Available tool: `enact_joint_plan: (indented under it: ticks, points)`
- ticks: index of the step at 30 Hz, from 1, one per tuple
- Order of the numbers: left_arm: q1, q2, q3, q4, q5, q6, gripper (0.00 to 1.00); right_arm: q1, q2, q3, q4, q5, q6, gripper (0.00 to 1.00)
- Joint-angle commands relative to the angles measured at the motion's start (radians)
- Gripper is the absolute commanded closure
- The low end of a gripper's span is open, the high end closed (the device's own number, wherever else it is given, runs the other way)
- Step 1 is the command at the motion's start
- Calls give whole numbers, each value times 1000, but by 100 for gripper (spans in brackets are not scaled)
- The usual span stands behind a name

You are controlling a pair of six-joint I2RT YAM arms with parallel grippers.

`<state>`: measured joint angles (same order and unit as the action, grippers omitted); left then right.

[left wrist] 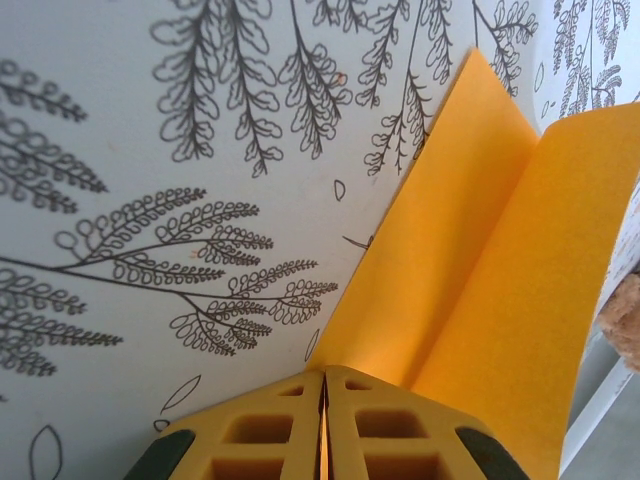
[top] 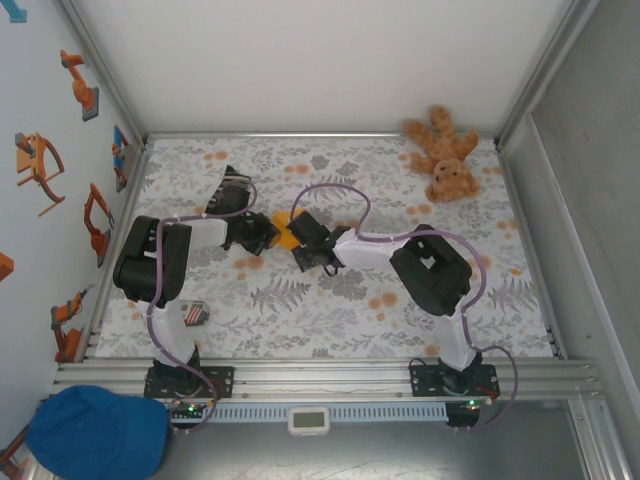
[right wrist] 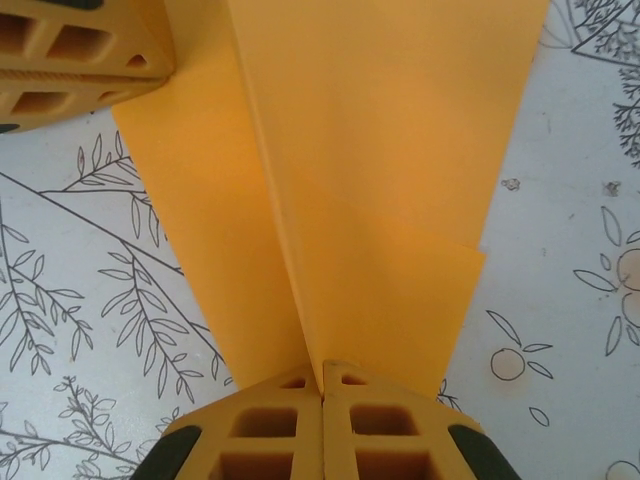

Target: Fold a paper plane with a square sheet of paper (pick it up from the middle)

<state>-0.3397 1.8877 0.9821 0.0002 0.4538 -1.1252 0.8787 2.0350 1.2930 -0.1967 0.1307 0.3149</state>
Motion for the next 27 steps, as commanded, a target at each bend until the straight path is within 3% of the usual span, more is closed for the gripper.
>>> enact_joint_plan:
  ticks: [1,7,13,27]
  points:
    - [3,-17,7,-102,-21,31,90,-22,-44,-24,31,-99,21,95]
    - [2,-51,26,-119,-20,77,88,-102,-54,-58,106,-335,81,96]
    - [-15,-61,23,-34,39,91,83,-177,-38,-87,194,-523,162,96]
    - [-52,-20,49,56,75,87,81,-246,-2,-125,290,-687,234,96]
